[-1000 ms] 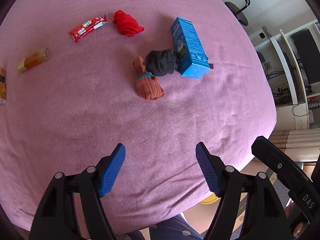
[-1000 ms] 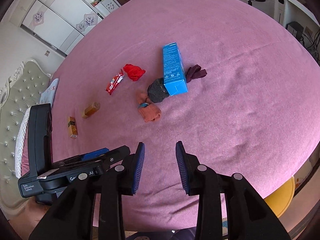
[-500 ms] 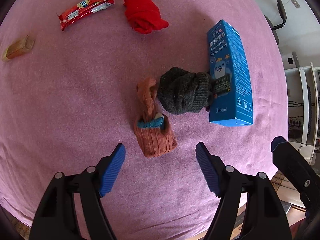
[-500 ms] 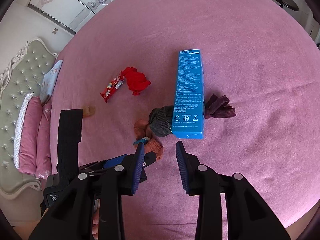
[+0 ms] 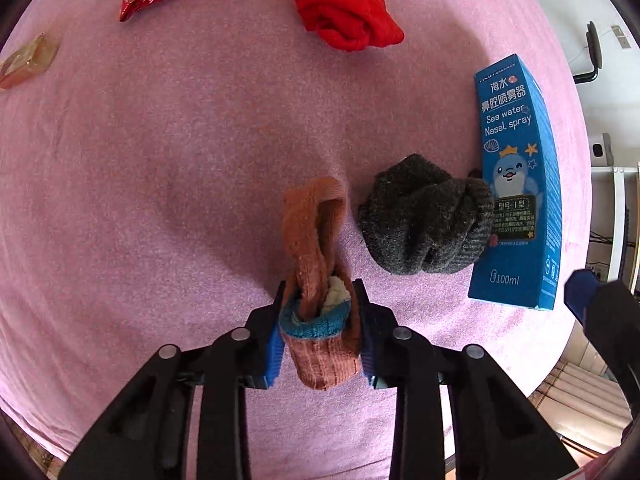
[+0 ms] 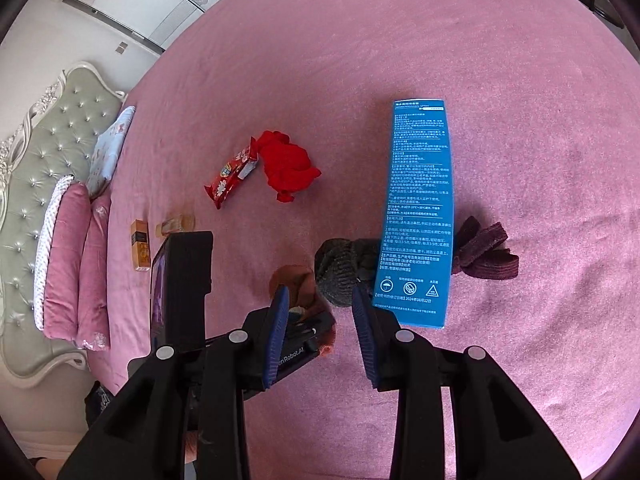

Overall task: Collect trash
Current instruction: 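Grasp the orange sock with the left tool while the right grasps the grey glove, then carry the orange sock and grey glove over the yellow bucket and open both tools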

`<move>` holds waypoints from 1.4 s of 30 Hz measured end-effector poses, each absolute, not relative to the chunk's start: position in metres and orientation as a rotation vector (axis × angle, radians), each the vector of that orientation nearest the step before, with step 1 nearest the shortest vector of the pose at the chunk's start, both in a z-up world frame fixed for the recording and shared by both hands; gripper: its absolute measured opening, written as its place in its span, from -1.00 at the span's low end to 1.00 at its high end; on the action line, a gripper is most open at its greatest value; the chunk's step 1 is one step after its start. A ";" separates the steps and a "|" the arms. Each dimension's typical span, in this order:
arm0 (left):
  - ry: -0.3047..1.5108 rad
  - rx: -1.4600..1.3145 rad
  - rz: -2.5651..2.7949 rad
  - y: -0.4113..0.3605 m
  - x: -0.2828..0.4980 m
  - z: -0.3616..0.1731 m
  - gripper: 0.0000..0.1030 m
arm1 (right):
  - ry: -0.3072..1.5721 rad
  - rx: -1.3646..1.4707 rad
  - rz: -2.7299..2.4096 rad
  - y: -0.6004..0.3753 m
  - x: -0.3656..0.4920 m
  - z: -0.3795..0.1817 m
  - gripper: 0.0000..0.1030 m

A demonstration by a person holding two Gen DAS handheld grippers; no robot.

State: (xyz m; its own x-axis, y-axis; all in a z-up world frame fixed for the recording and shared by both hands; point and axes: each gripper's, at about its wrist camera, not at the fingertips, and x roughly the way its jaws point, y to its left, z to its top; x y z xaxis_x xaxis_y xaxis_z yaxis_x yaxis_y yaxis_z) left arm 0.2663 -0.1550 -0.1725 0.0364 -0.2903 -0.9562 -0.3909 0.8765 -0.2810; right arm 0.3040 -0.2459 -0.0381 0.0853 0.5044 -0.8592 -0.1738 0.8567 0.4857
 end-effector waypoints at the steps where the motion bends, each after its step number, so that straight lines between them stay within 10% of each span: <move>1: 1.552 -0.560 0.085 -0.152 0.262 -0.171 -0.42 | 1.413 0.286 0.514 -0.242 0.306 -0.041 -0.37; 14: 1.486 -0.637 0.072 -0.121 0.243 -0.152 -0.42 | 1.484 0.119 0.351 -0.214 0.320 -0.086 -0.40; 20: 1.480 -0.637 0.056 -0.116 0.235 -0.149 -0.42 | 1.460 0.152 0.372 -0.217 0.316 -0.082 -0.83; 42: 1.391 -0.437 -0.194 -0.128 0.138 -0.047 -0.42 | 1.303 0.448 0.280 -0.278 0.153 0.013 -0.85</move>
State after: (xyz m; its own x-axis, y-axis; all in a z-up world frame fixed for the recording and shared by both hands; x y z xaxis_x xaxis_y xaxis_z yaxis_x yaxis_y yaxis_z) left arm 0.1383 -0.1280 -0.0467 0.1788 -0.3842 -0.9058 -0.1214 0.9049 -0.4078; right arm 0.1529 -0.2777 0.0126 0.2487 0.4437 -0.8610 0.0503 0.8818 0.4690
